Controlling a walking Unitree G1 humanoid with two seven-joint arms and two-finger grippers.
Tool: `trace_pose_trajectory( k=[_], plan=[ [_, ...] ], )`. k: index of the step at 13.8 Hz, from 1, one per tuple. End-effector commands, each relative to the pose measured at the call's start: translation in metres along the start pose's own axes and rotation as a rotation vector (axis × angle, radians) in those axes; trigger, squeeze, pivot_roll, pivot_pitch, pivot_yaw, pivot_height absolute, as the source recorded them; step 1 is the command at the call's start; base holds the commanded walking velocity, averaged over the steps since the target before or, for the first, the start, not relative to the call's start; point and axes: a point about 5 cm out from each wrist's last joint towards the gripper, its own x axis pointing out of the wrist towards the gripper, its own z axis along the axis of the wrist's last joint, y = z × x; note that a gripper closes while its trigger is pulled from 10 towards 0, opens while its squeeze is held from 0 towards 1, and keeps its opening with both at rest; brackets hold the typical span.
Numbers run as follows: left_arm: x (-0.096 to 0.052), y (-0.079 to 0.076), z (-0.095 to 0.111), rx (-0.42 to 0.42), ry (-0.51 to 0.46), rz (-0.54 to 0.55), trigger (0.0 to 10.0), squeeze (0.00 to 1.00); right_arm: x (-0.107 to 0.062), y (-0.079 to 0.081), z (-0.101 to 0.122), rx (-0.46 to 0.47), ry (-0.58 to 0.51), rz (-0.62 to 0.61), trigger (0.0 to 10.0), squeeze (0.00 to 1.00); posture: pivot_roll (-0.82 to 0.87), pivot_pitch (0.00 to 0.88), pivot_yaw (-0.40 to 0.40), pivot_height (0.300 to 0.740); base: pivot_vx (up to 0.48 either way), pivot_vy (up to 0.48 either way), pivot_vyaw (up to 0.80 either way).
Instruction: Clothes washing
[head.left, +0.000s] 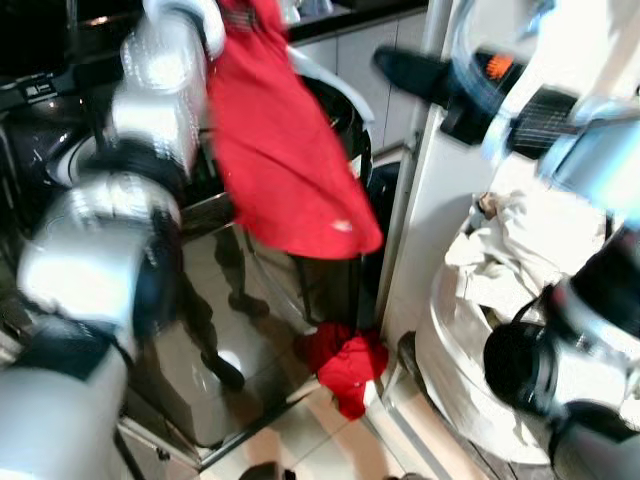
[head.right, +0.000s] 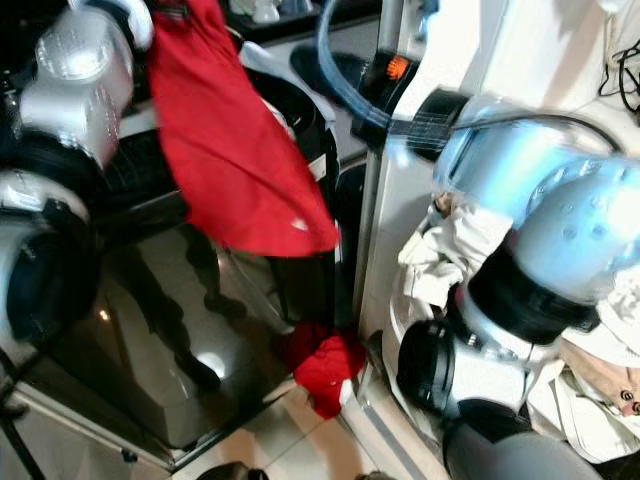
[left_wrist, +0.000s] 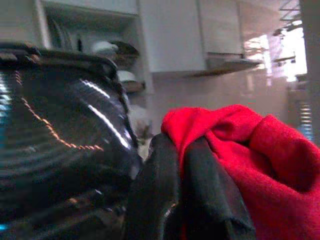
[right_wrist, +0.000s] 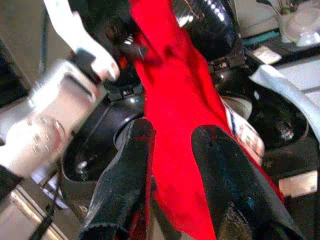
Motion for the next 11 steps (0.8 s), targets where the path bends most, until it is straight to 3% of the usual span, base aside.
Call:
trace_pose_trajectory(
  k=[1,2,3,4,5,6,7,8,9,10,11],
  plan=[
    [0.005,0.010,0.014,0.049,-0.033,0.050,0.0,0.00,-0.002,0.003,-0.001,-0.017,-0.001,-0.011,10.0,0.00,-0.17,0.000,0.097,0.740,0.000,0.000,0.00],
    [0.007,0.015,0.025,0.089,-0.060,0.094,0.0,0.00,-0.004,0.001,-0.002,-0.024,-0.004,-0.035,10.0,0.00,-0.18,0.000,0.106,0.740,0.000,0.000,0.00],
    [0.013,0.023,0.070,0.161,-0.238,0.168,0.0,0.00,-0.008,-0.002,-0.003,-0.058,-0.020,-0.088,10.0,0.00,-0.19,0.000,0.127,0.740,0.000,0.000,0.00],
    [0.012,0.025,0.092,0.238,-0.354,0.219,0.0,0.00,-0.009,-0.004,-0.002,-0.060,-0.046,-0.114,10.0,0.00,-0.19,0.000,0.130,0.740,0.000,0.000,0.00],
    [0.013,0.027,0.086,0.285,-0.317,0.230,0.0,0.00,-0.009,-0.005,-0.005,-0.063,-0.060,-0.138,10.0,0.00,-0.18,0.000,0.137,0.740,0.000,0.000,0.00],
    [0.006,0.025,0.010,0.236,0.056,0.136,0.0,0.00,-0.004,-0.002,-0.015,-0.076,-0.045,-0.146,10.0,0.00,-0.18,0.000,0.139,0.740,0.000,0.000,0.00],
    [-0.006,0.023,-0.030,0.299,0.216,0.101,0.0,0.00,-0.002,0.001,-0.019,-0.080,-0.032,-0.145,10.0,0.00,-0.19,0.000,0.148,0.740,0.000,0.000,0.00],
    [-0.028,0.027,-0.077,0.346,0.410,0.096,10.0,0.00,-0.001,0.003,-0.026,-0.082,-0.012,-0.144,10.0,0.00,-0.20,0.000,0.149,0.740,0.000,0.000,0.00],
    [-0.039,0.030,-0.096,0.412,0.504,0.079,10.0,0.00,-0.001,0.004,-0.029,-0.083,-0.006,-0.146,10.0,0.00,-0.20,0.000,0.149,0.740,0.000,0.000,0.00],
    [-0.052,0.032,-0.116,0.360,0.607,0.053,10.0,0.00,-0.001,0.006,-0.032,-0.080,0.004,-0.144,10.0,0.00,-0.20,0.000,0.146,0.740,0.000,0.000,0.00],
    [-0.057,0.032,-0.123,0.309,0.652,0.037,10.0,0.00,0.000,0.007,-0.034,-0.082,0.012,-0.139,10.0,0.00,-0.20,0.000,0.143,0.740,0.000,0.000,0.00]
  ],
)
